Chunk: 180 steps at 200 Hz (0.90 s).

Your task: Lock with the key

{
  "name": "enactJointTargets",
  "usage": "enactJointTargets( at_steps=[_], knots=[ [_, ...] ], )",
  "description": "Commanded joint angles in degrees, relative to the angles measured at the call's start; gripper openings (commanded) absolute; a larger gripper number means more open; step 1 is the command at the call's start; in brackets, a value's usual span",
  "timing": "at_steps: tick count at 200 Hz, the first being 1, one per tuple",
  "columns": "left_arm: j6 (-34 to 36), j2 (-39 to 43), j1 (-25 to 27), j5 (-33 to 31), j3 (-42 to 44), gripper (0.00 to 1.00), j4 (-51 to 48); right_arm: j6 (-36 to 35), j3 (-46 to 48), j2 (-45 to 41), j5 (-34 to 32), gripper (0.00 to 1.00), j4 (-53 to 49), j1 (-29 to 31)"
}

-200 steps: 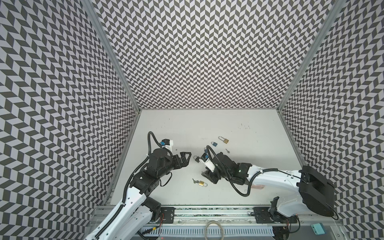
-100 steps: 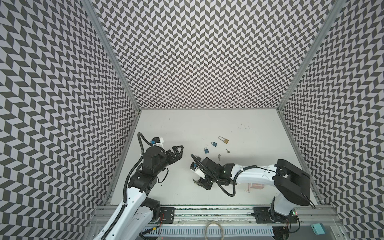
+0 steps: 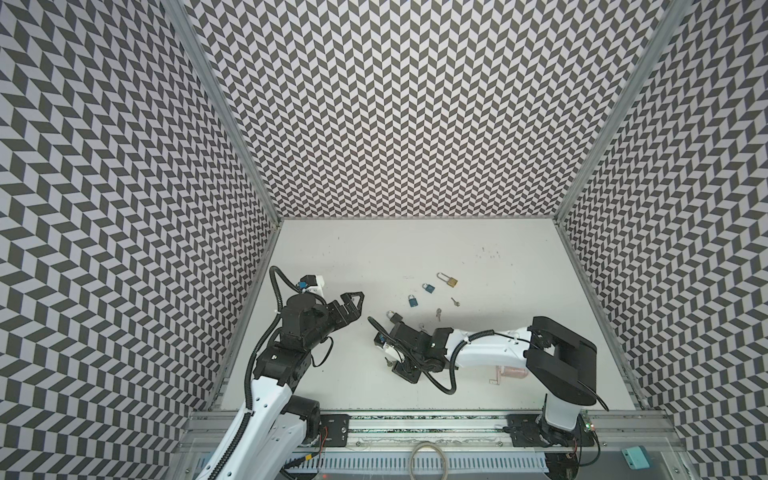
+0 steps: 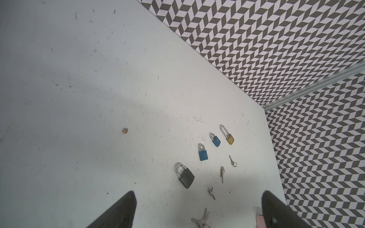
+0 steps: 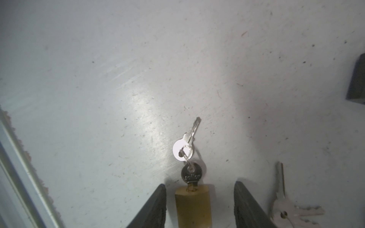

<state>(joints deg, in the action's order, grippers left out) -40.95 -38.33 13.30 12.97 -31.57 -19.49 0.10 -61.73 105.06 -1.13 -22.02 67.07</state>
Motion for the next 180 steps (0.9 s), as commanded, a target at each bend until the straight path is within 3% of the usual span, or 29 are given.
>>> enactJointTargets(
  at_steps=[1, 75, 107, 123, 141, 157, 180],
  knots=[
    [1.0, 1.3, -0.7, 0.0, -0.4, 0.99, -1.7, 2.6, -0.8, 1.6, -3.2, 0.47, -3.7, 0.6],
    [3.1, 0.8, -1.6, 0.2, -1.4, 0.99, -2.0, 8.0, -1.8, 1.3, -2.7, 0.2, -3.2, 0.8],
    [5.7, 1.7, -1.5, 1.3, -2.0, 0.99, -1.0, 14.1, 1.6, -4.9, -1.1, 0.11, 2.4, 0.5],
    [6.5, 2.2, -1.3, 3.4, -1.8, 0.99, 1.1, 19.8, 6.6, -10.3, 0.1, 0.06, 7.9, 0.2],
    [6.7, 2.1, 0.5, 4.8, -1.6, 0.99, 4.1, 28.6, 13.9, -17.9, -4.2, 0.0, 13.0, 0.1],
    [6.3, 2.0, 4.6, 2.6, -1.1, 0.99, 6.6, 37.9, 19.6, -24.4, -10.2, 0.0, 15.0, 0.1],
    [4.7, 1.0, 14.4, -4.0, 1.2, 0.99, 11.7, 50.5, 26.2, -31.6, -15.8, 0.0, 15.4, -0.2]
  ],
)
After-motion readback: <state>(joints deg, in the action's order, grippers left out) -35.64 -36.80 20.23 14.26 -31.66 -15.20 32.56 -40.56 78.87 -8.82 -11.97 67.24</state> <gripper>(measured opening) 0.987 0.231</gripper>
